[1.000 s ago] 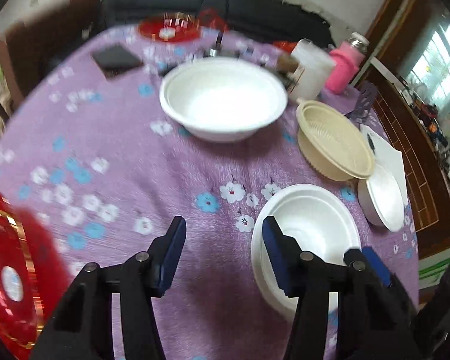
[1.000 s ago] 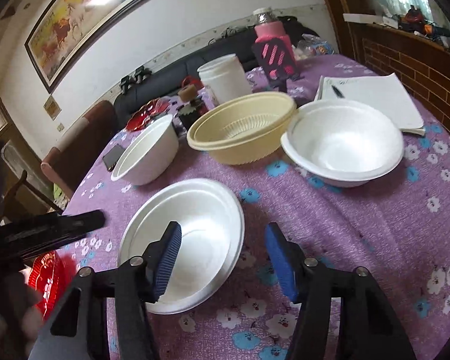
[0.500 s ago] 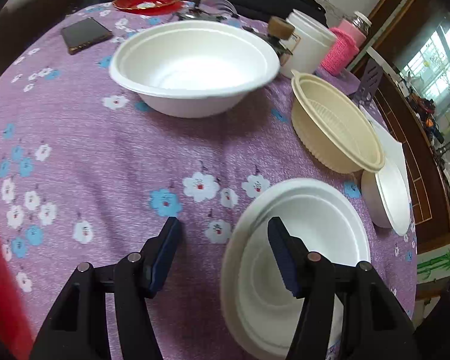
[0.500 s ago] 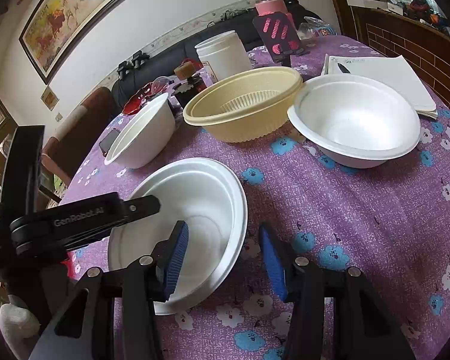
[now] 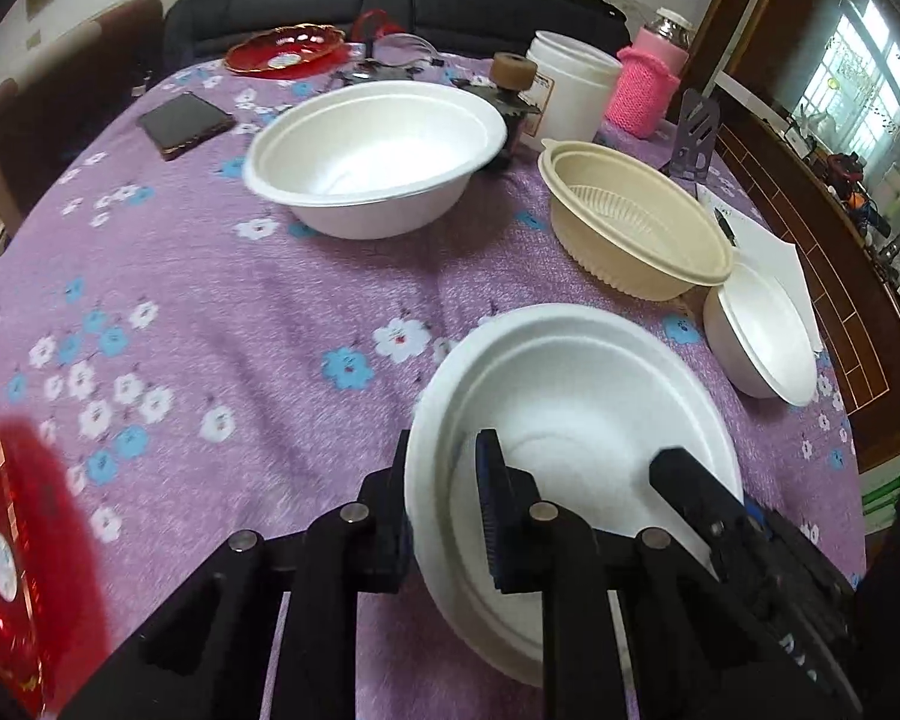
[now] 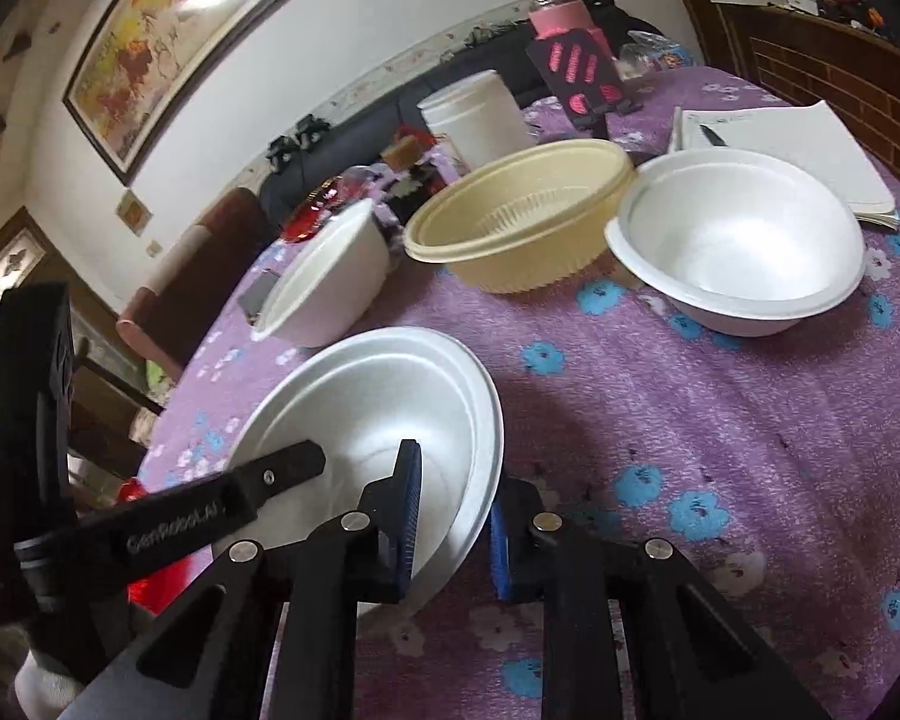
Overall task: Organize plates and bowls
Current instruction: 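Lift the white paper plate with the right tool toward the stacked red plates, then lower the white paper plate onto the red plates and open the right tool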
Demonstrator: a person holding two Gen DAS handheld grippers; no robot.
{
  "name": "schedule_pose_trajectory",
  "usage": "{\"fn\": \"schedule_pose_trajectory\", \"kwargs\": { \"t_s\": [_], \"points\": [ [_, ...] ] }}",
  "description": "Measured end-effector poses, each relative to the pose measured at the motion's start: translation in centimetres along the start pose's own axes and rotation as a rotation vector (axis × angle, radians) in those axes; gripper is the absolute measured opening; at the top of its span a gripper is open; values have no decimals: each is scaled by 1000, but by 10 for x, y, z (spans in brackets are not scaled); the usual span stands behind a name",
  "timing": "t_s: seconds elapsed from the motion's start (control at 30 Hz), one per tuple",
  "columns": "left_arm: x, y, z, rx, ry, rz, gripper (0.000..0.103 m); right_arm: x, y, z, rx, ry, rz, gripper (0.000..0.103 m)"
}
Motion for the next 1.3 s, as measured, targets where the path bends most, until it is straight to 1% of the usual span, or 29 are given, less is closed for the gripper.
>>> {"fn": "schedule_pose_trajectory", "kwargs": {
  "t_s": [0.1, 0.17, 0.2, 0.37, 0.4, 0.5, 0.6, 0.73, 0.83, 0.93, 1.03, 1.13, 1.3],
  "points": [
    [-17, 11, 12, -31, 7, -22, 17, 2, 6, 9, 14, -95, 35, 21],
    [-26, 18, 22, -57, 19, -40, 17, 2, 11, 21, -17, -131, 41, 21],
    [-33, 24, 29, -71, 21, -52, 17, 1, 15, 30, -53, -141, 41, 21],
    [-65, 45, 60, -114, 35, -88, 18, 7, 34, 70, -160, -131, 61, 21],
    [-69, 47, 66, -124, 34, -93, 18, 6, 39, 83, -183, -123, 61, 21],
    [-86, 54, 96, -177, 34, -116, 18, 8, 52, 117, -203, -131, 76, 22],
    [-107, 59, 130, -236, 28, -159, 18, 14, 61, 154, -263, -133, 92, 22],
    [-131, 73, 188, -334, 9, -208, 18, 31, 74, 213, -347, -167, 135, 22],
    [-136, 82, 233, -409, -25, -210, 18, 46, 86, 255, -421, -174, 154, 22],
    [-132, 88, 267, -458, -63, -192, 18, 63, 102, 290, -483, -168, 178, 22],
    [-125, 91, 299, -500, -89, -169, 18, 85, 117, 312, -533, -136, 200, 22],
    [-114, 91, 319, -516, -122, -145, 18, 105, 130, 320, -561, -104, 233, 22],
    [-102, 91, 329, -517, -125, -111, 18, 124, 139, 318, -570, -59, 272, 22]
  ]
}}
Point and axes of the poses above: each gripper's, at about its wrist camera, not at the fingertips, and x roughly the way its jaws point, z to its left, y to its underside, the point moved 7 cm from there along x, roughly the way its jaws point, and after that the axes turned 2 degrees about z, right-handed, at the moved point
